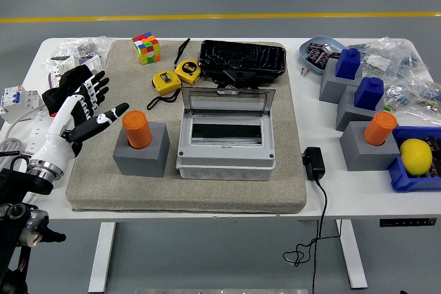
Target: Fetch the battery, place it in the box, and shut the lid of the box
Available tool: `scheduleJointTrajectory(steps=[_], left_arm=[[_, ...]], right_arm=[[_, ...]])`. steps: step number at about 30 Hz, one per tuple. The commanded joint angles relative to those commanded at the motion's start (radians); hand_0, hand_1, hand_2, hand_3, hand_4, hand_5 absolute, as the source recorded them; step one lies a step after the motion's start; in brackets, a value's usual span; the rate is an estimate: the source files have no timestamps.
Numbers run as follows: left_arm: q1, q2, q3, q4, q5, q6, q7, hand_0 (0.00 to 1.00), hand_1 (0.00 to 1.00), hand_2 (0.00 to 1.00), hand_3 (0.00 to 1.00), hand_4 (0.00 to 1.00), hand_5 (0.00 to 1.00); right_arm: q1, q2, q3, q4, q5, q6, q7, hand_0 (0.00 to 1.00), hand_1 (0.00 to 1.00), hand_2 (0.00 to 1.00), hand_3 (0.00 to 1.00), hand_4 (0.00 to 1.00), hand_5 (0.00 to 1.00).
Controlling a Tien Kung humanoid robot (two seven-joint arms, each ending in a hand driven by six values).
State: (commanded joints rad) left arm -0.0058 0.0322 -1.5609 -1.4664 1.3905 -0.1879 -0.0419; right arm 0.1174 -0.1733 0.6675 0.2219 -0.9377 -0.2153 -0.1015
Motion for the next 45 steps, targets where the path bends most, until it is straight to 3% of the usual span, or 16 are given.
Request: scheduleJointTrajectory(steps=[7, 11, 12, 17, 18, 30, 31, 36, 37, 42, 43, 45], left_arm=[[0.005, 0.002, 0.031, -0.001, 0.003, -0.003, -0.001, 0.998, 0.998, 0.998, 0.998, 0.998, 0.38], [0.004, 0.003, 0.049, 0.0, 0.008, 0.019, -0.009, 0.998, 0.998, 0.998, 0.998, 0.998, 0.38], [0.003, 0.003, 0.052, 0.002, 0.008, 0.026, -0.012, 0.998, 0.998, 0.998, 0.998, 0.998, 0.182], [-0.007, 0.003, 0.063, 0.016, 0.016, 0.046, -0.018, 0.998, 0.998, 0.998, 0.998, 0.998, 0.182], [-0.01, 0.003, 0.068, 0.02, 0.015, 0.048, -0.019, 0.998, 0.998, 0.998, 0.998, 0.998, 0.125], [-0.043, -0.005, 0.097, 0.06, 0.032, 0.049, -0.03, 0.998, 0.998, 0.998, 0.998, 0.998, 0.121], [-0.046, -0.007, 0.098, 0.062, 0.032, 0.052, -0.032, 0.998, 0.998, 0.998, 0.929, 0.998, 0.104], [-0.067, -0.018, 0.106, 0.085, 0.028, 0.073, -0.044, 0.998, 0.998, 0.998, 0.929, 0.998, 0.104], [-0.07, -0.02, 0.111, 0.088, 0.027, 0.079, -0.047, 0.98, 0.998, 0.988, 0.836, 0.998, 0.093], [-0.073, -0.027, 0.121, 0.108, -0.022, 0.103, -0.062, 0.98, 0.998, 0.988, 0.836, 0.998, 0.093], [-0.073, -0.028, 0.121, 0.111, -0.032, 0.103, -0.063, 0.902, 0.885, 0.802, 0.668, 0.998, 0.094], [-0.071, -0.029, 0.12, 0.115, -0.051, 0.103, -0.064, 0.902, 0.885, 0.802, 0.668, 0.998, 0.094]], right_arm=[[0.0, 0.0, 0.0, 0.001, -0.001, 0.0, 0.0, 0.746, 0.688, 0.703, 0.733, 0.998, 0.979], [0.001, -0.002, -0.004, 0.001, 0.002, 0.0, 0.001, 0.746, 0.688, 0.703, 0.733, 0.998, 0.979], [0.001, -0.002, -0.005, 0.001, 0.003, 0.0, 0.002, 0.746, 0.689, 0.702, 0.733, 0.998, 0.979], [0.0, -0.004, -0.01, 0.001, 0.007, 0.001, 0.004, 0.746, 0.689, 0.702, 0.733, 0.998, 0.979], [-0.001, -0.004, -0.012, 0.001, 0.008, 0.001, 0.004, 0.746, 0.689, 0.703, 0.734, 0.998, 0.979], [-0.003, -0.005, -0.02, 0.001, 0.017, 0.001, 0.008, 0.746, 0.689, 0.703, 0.733, 0.998, 0.981], [-0.002, -0.005, -0.021, 0.0, 0.018, 0.001, 0.008, 0.746, 0.688, 0.702, 0.733, 0.998, 0.985], [-0.001, -0.005, -0.023, -0.001, 0.02, 0.001, 0.008, 0.746, 0.688, 0.702, 0.733, 0.998, 0.985], [0.0, -0.005, -0.022, 0.0, 0.02, 0.001, 0.009, 0.746, 0.689, 0.702, 0.733, 0.998, 0.984], [0.0, -0.002, -0.018, 0.0, 0.02, 0.002, 0.008, 0.746, 0.689, 0.702, 0.733, 0.998, 0.984], [0.0, -0.002, -0.018, 0.0, 0.02, 0.002, 0.008, 0.746, 0.689, 0.703, 0.733, 0.998, 0.989], [-0.001, 0.0, -0.017, 0.0, 0.02, 0.002, 0.008, 0.746, 0.689, 0.703, 0.733, 0.998, 0.989]])
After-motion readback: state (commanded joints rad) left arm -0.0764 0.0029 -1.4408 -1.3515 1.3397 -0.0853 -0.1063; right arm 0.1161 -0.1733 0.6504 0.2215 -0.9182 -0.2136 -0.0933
